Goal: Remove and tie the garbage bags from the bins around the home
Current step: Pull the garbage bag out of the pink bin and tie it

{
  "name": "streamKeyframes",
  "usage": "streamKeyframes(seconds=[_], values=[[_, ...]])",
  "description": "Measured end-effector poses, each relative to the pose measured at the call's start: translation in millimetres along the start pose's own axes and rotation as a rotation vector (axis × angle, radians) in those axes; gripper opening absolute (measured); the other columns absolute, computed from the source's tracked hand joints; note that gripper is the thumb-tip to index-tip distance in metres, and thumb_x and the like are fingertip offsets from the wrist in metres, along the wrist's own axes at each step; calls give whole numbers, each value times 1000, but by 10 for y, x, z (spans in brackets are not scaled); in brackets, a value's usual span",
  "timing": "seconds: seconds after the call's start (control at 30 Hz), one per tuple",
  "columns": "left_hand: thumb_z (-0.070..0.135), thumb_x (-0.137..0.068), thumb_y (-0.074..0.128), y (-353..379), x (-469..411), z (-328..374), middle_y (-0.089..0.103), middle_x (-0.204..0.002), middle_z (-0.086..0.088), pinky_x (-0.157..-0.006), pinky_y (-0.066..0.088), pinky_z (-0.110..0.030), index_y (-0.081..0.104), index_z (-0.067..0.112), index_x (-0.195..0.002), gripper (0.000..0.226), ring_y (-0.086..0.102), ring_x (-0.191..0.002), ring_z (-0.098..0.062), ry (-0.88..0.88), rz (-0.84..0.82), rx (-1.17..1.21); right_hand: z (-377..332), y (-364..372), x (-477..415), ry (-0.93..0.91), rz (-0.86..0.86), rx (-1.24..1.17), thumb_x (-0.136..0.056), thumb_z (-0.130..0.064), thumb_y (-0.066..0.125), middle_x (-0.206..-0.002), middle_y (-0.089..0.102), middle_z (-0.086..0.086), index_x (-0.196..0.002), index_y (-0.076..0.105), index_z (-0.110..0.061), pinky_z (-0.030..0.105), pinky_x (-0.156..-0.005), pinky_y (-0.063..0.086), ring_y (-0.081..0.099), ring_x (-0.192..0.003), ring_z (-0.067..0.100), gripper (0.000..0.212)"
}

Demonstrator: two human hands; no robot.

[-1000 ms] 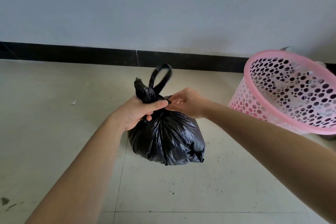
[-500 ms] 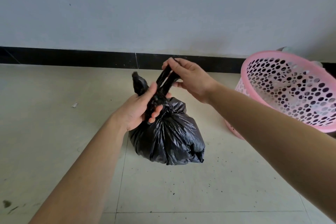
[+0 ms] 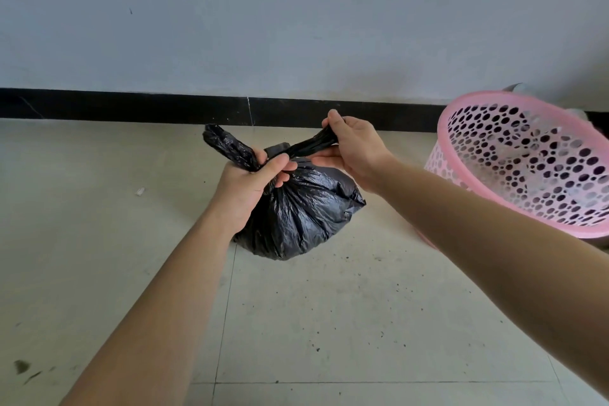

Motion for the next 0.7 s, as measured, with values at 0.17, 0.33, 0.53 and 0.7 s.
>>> streamKeyframes(seconds=[0.17, 0.33, 0.53, 0.7], values=[[-3, -91, 66, -97, -32, 55, 74, -92, -20, -81, 58, -34, 39, 16, -68, 40, 73, -88, -28, -18, 4, 13, -42, 3, 30, -14, -16, 49, -106, -33, 42, -72, 63, 8, -93, 56, -12, 30, -59, 59, 68, -60, 18, 29], [13, -76, 79, -168, 35, 140, 64, -95, -21, -93, 54, -32, 20, 21, -71, 60, 71, -110, -26, -134, -92, 7, -47, 14, 39, -11, -25, 59, -107, -34, 38, -61, 62, 3, -89, 52, -14, 33, -62, 56, 65, -55, 17, 30], [44, -79, 81, -291, -23, 241, 64, -70, 8, -97, 47, -41, 39, 24, -60, 51, 69, -87, -14, -35, 32, -656, -171, -87, 28, -88, 26, 142, -106, -36, 39, -66, 64, 2, -85, 52, -16, 35, -67, 58, 65, -58, 16, 32], [11, -92, 69, -141, 55, 182, 74, -106, -25, -78, 50, -18, 28, 21, -66, 50, 73, -105, -17, -91, -109, -176, -215, -109, 76, -65, -113, 81, -106, -33, 41, -68, 59, 4, -82, 53, -16, 29, -58, 52, 60, -58, 19, 32]])
Point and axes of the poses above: each hand's wrist, its own x-axis away from the middle knuckle, its own y-axis out of the palm, z = x × y, the point moved 6 cm from there along -x, towards the middle knuckle
